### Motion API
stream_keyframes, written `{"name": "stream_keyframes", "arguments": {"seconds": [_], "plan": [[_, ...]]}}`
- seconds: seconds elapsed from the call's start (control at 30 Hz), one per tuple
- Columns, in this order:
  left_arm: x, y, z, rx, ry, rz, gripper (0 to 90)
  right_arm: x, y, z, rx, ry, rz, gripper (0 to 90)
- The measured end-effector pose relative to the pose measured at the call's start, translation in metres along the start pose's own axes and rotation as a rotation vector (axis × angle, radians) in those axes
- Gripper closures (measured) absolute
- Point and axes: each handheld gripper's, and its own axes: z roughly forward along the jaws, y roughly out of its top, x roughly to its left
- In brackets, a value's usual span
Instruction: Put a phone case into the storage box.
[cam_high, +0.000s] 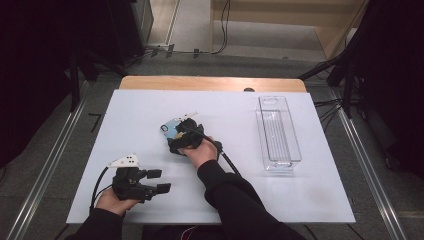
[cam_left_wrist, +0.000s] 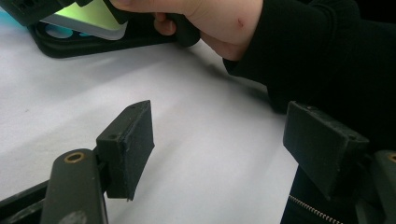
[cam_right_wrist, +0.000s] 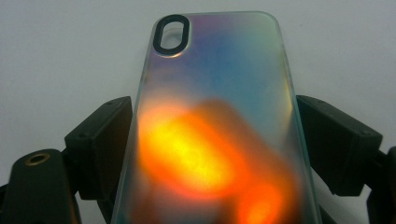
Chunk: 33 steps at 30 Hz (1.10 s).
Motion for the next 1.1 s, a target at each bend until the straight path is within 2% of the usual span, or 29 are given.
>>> {"name": "stream_keyframes", "arguments": {"seconds": [0.23, 0.47, 0.67, 1.1], "plan": [[0.000, 0.000, -0.001, -0.005, 0.003, 0.000, 24.9, -0.005, 0.001, -0.003, 0.006, 0.030, 0.035, 14.2], [0.001, 0.001, -0.003, -0.021, 0.010, -0.011, 24.9, -0.002, 0.003, -0.012, -0.009, 0.051, 0.032, 14.5], [0.001, 0.002, -0.004, -0.026, 0.003, -0.034, 24.9, -0.006, 0.005, -0.029, -0.030, 0.083, 0.040, 14.6], [0.000, 0.005, -0.003, -0.009, 0.000, -0.056, 25.0, -0.021, -0.001, -0.068, -0.027, 0.137, 0.041, 14.7]]}}
